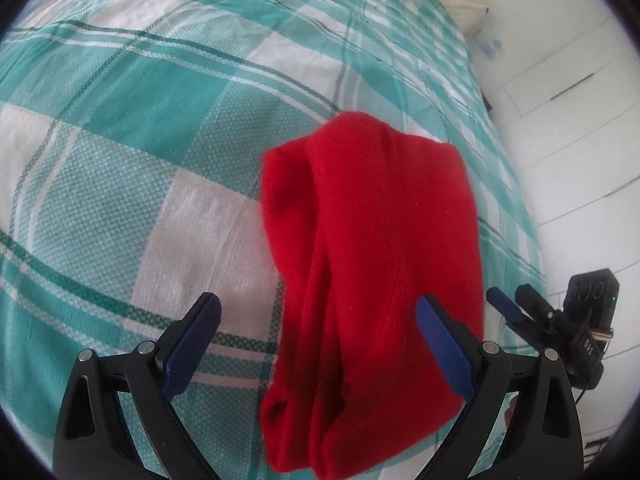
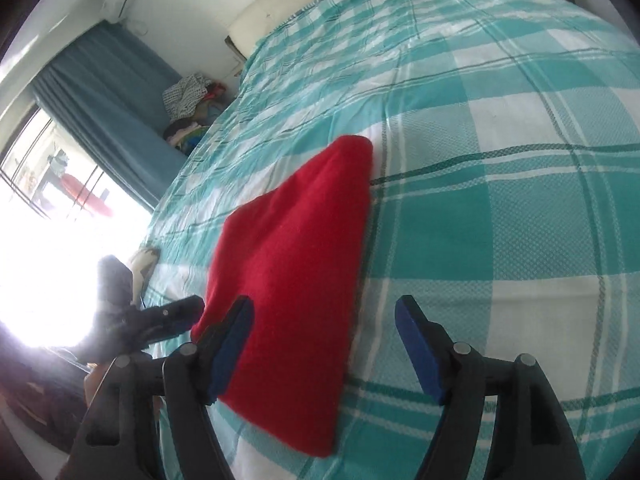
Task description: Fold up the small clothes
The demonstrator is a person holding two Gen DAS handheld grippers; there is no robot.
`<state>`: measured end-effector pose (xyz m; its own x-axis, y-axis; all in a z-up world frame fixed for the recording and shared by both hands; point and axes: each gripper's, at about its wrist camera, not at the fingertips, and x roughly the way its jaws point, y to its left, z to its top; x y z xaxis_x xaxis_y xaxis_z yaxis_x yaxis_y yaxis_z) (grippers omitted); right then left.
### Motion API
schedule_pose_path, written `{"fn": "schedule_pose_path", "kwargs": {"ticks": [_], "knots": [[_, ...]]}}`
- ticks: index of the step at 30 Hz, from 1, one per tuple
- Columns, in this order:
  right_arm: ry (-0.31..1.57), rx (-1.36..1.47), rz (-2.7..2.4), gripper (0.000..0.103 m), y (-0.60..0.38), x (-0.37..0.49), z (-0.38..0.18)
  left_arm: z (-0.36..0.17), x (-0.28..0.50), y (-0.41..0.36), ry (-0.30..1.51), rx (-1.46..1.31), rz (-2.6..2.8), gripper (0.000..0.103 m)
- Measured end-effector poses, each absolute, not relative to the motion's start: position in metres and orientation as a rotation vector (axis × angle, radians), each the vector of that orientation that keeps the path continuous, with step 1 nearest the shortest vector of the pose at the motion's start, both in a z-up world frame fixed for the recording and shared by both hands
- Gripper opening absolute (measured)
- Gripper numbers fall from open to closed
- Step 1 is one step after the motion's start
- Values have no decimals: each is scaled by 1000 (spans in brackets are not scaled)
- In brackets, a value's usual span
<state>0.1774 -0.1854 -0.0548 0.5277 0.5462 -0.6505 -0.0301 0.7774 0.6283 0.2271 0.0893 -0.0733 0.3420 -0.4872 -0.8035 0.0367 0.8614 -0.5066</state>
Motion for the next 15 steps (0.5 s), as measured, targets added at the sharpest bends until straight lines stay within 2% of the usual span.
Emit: {"fn": "schedule_pose_path", "kwargs": {"ticks": [4,7,9,10,11,12,15], "knots": [[1032,721,467,71,-173,216,-81,-76,237,87,1194,-437,-357,99],[1087,611,465,61,-144,231,-89,-78,241,80,1200,-409,-376,97],[1085,444,406,42,-123,233,-87,-80,239,72,1191,-326,-355,61],[1066,372,385,38,-114,231,-82,-82,238,70,1191,-342,-386,31],[1041,306,368,30,-106,227,-76,-83,235,73,1182,-374,-389,27],[1013,231,348,27,-96,222,-69,-81,233,76,1168,-387,-375,24],[927,47,319,25,-73,204,-48,-69,223,77,1123,-367,-364,20]]}}
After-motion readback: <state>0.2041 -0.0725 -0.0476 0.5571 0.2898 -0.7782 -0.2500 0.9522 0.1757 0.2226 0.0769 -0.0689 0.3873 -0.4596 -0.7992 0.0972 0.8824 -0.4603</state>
